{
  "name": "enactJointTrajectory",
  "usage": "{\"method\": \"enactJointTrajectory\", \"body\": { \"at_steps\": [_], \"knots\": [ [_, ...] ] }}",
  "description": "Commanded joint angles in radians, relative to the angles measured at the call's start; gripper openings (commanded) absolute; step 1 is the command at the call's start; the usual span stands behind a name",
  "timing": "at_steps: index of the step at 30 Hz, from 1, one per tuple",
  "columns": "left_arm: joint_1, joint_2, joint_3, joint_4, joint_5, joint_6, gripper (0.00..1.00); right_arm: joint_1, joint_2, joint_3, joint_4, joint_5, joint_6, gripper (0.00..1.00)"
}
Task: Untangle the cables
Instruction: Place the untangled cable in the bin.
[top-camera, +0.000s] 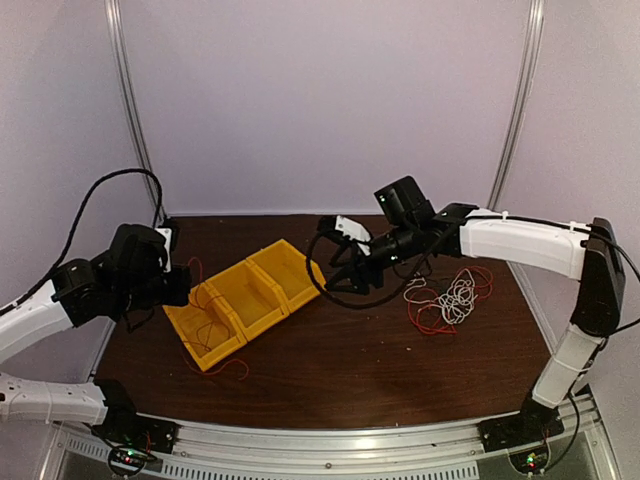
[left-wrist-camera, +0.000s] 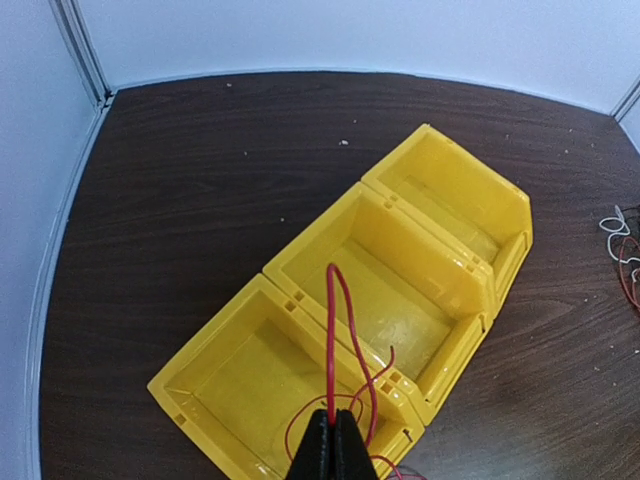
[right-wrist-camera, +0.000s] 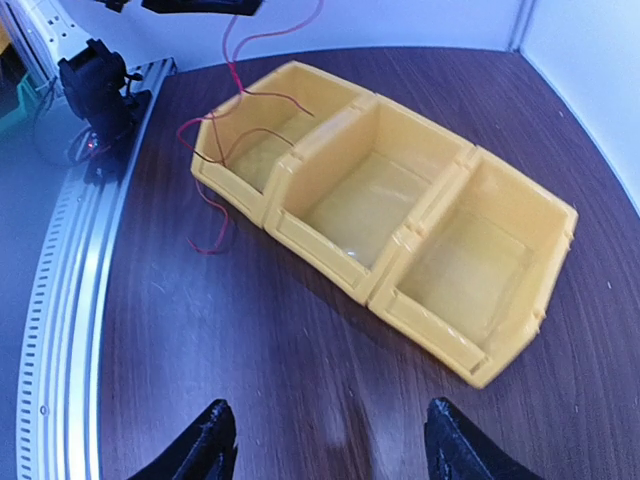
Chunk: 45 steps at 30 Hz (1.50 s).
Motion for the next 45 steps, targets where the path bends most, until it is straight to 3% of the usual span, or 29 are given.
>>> {"method": "enactJointTrajectory", "body": {
  "at_steps": [1,9,16,20,34,45],
  "knots": [
    [0.005,0.064,-0.008,-0.054,0.001,-0.056,0.0,-0.101,-0.132,-0.107,-0.077,-0.032,-0.059,0.65],
    [0.02,0.26,0.014,-0.078,-0.079,-0.097,0.0,-0.285,-0.378,-0.349,-0.095,-0.088,-0.088,0.65],
    [0.107,0.258,-0.01,-0.066,-0.05,-0.07,0.0,-0.486,-0.553,-0.559,-0.061,-0.142,-0.086,0.66],
    [0.179,0.274,-0.054,-0.047,0.034,-0.036,0.0,-0.566,-0.594,-0.635,0.006,-0.183,-0.046,0.66],
    [0.192,0.368,-0.089,0.106,0.203,0.009,0.0,-0.583,-0.586,-0.655,0.024,-0.164,-0.06,0.66],
    [0.192,0.439,-0.083,0.133,0.223,0.024,0.0,-0.583,-0.583,-0.661,0.024,-0.16,-0.067,0.66]
  ]
}}
